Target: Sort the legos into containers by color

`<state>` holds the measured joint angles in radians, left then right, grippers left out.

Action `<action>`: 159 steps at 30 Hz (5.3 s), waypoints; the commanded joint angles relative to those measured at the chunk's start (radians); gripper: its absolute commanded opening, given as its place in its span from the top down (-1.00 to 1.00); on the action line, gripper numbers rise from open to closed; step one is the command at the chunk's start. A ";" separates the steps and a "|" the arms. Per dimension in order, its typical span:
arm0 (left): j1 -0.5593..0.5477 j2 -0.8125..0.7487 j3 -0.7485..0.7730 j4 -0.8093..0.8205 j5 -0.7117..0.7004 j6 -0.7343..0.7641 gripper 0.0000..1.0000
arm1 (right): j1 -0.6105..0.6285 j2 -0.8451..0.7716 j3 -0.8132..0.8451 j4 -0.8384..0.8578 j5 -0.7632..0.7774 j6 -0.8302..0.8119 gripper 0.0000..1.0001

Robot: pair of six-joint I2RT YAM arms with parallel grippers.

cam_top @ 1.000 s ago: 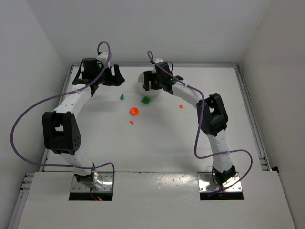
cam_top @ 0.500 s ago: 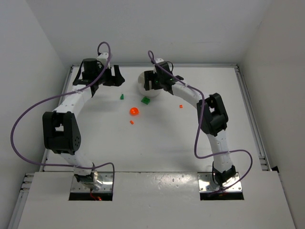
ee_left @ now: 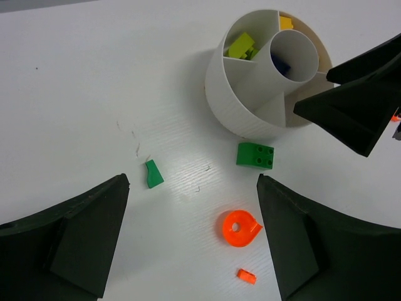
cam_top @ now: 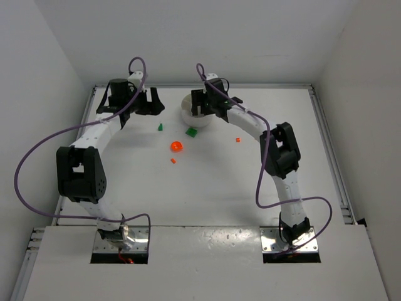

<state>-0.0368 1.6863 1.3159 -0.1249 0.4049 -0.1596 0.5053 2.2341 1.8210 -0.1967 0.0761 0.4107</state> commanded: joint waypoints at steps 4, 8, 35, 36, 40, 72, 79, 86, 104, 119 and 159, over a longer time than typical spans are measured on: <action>0.014 -0.060 -0.003 0.037 0.006 -0.004 -0.86 | -0.022 -0.001 0.089 0.016 0.024 -0.007 -0.64; 0.014 -0.069 -0.012 0.037 -0.003 -0.004 -0.97 | -0.031 0.009 0.098 0.005 0.024 -0.007 -0.64; -0.109 -0.106 -0.057 0.019 -0.230 0.052 -0.99 | -0.030 -0.358 -0.264 0.036 0.057 -0.104 -0.64; -0.126 -0.096 -0.038 0.019 -0.306 0.052 -0.99 | -0.030 -0.358 -0.264 0.036 0.057 -0.104 -0.64; -0.195 -0.019 0.029 0.019 -0.438 0.063 -0.99 | -0.039 -0.347 -0.284 0.036 0.057 -0.093 -0.64; -0.373 0.368 0.324 -0.068 -0.566 0.081 -0.99 | -0.067 -0.403 -0.370 0.054 0.076 -0.093 -0.64; -0.373 0.368 0.333 -0.068 -0.537 0.081 -0.99 | -0.076 -0.403 -0.370 0.054 0.067 -0.093 -0.64; -0.393 0.358 0.333 -0.078 -0.547 0.081 -0.99 | -0.076 -0.403 -0.370 0.054 0.057 -0.093 -0.64; -0.374 0.125 0.253 -0.058 -0.549 0.054 -0.99 | -0.094 -0.444 -0.408 0.063 0.057 -0.093 -0.64; -0.245 -0.171 0.108 -0.197 -0.331 0.054 -0.99 | -0.237 -0.499 -0.575 -0.030 0.067 -0.237 -0.12; -0.034 -0.249 -0.075 -0.243 0.199 0.192 -0.99 | -0.472 -0.013 -0.200 -0.472 -0.345 -0.955 0.20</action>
<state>-0.0834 1.4326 1.2053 -0.3767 0.5804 0.0189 0.0406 2.2047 1.6073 -0.6579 -0.2642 -0.5121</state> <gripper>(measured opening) 0.995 0.411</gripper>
